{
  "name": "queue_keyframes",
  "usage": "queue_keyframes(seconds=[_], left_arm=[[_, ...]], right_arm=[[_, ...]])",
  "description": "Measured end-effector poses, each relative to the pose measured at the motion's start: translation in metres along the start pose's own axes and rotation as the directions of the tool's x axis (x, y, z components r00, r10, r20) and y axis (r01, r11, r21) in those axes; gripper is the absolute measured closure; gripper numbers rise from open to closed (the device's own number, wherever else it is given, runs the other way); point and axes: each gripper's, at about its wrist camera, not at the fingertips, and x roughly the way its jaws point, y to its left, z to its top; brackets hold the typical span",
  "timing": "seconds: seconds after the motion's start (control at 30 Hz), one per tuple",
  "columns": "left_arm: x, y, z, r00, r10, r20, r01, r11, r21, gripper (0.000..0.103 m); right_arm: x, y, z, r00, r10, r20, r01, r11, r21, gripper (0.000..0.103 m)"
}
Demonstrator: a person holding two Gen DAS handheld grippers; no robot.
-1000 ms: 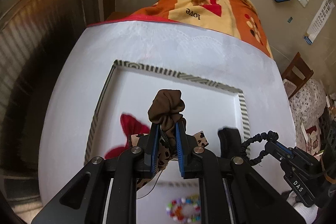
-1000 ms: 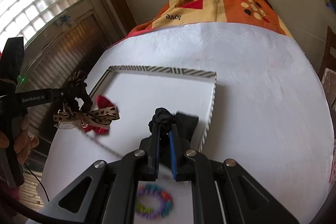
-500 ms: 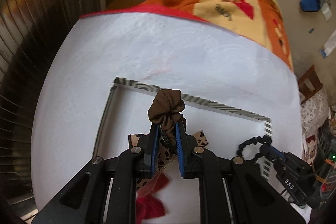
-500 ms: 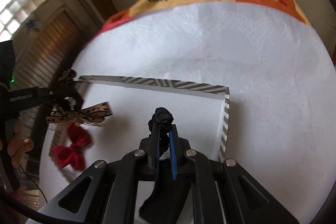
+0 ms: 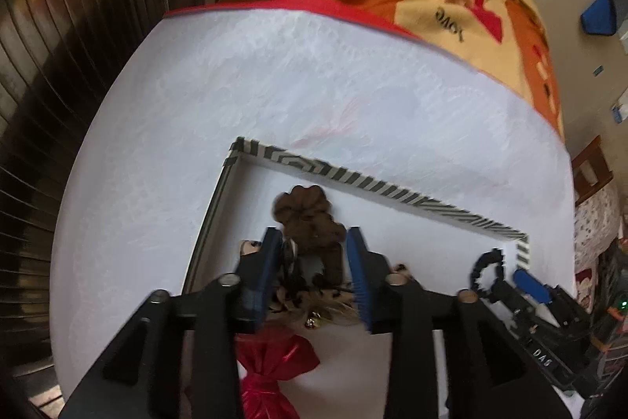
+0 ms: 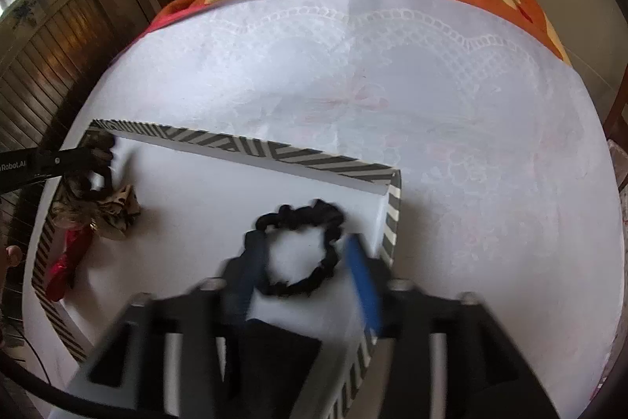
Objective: Organize jewelry
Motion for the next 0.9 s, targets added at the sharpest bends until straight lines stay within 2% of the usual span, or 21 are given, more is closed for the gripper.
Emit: queue_keyframes(seconds=[0.1, 0.23, 0.37, 0.47, 0.9], left_arm=[[-0.012, -0.001, 0.0, 1.0, 0.005, 0.023, -0.005, 1.0, 0.005, 0.081], [-0.029, -0.006, -0.009, 0.999, 0.021, 0.041, -0.023, 0.999, 0.034, 0.081], [-0.043, -0.017, -0.023, 0.994, 0.07, 0.079, -0.076, 0.994, 0.073, 0.081], [-0.049, -0.024, -0.036, 0.994, 0.072, 0.085, -0.08, 0.993, 0.088, 0.081], [-0.088, -0.044, -0.115, 0.982, 0.14, 0.125, -0.158, 0.977, 0.146, 0.081]], right_arm=[[-0.011, 0.0, -0.002, 0.999, 0.026, 0.025, -0.026, 1.0, 0.012, 0.049], [-0.03, 0.005, -0.008, 0.997, 0.059, 0.059, -0.06, 0.998, 0.017, 0.048], [-0.049, 0.012, -0.02, 0.994, 0.066, 0.086, -0.068, 0.998, 0.014, 0.046], [-0.063, 0.01, -0.029, 0.992, 0.08, 0.097, -0.084, 0.996, 0.04, 0.046], [-0.124, 0.018, -0.098, 0.988, 0.093, 0.126, -0.1, 0.993, 0.057, 0.042]])
